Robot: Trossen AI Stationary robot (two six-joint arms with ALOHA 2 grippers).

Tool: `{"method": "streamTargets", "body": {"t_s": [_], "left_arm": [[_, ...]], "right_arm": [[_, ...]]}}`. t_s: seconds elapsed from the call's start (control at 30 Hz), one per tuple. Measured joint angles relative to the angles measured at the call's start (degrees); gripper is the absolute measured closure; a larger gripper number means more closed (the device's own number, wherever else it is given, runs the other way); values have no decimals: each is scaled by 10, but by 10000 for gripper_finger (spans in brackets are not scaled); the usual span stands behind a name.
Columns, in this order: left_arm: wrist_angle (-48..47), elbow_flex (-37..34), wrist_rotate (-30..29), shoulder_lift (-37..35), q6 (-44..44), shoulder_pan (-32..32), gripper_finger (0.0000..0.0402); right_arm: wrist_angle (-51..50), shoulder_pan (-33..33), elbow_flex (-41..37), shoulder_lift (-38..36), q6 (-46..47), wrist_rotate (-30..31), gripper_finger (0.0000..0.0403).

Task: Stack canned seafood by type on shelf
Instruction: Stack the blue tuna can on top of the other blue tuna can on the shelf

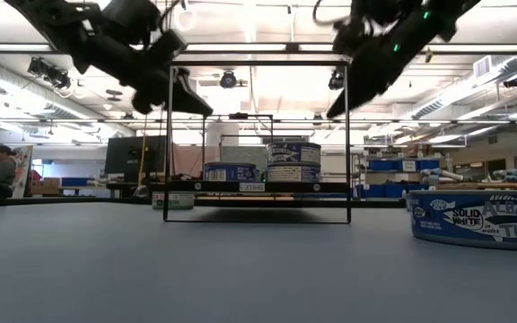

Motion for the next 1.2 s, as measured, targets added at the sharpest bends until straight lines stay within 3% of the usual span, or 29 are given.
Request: {"method": "streamTargets", "body": {"t_s": [0.1,0.3,0.67,0.9,1.2], "left_arm": [[-14,-3,26,-27,-21,-1,399],[61,-59,53,-60,-50,-8,399],[105,-112,60,-112,-87,-44,399],[106,-112,57,-137,-86,-97,399],[106,-112,33,-140,-85,-173,399]], "right_arm": [[-26,26,5,-27,4,21,399],[-91,128,5,-50,64,94,400],[-200,357,5,-48,332,116,400],[-258,460,4,19,495,110,400],[-244,493,4,117,556,95,400]]}}
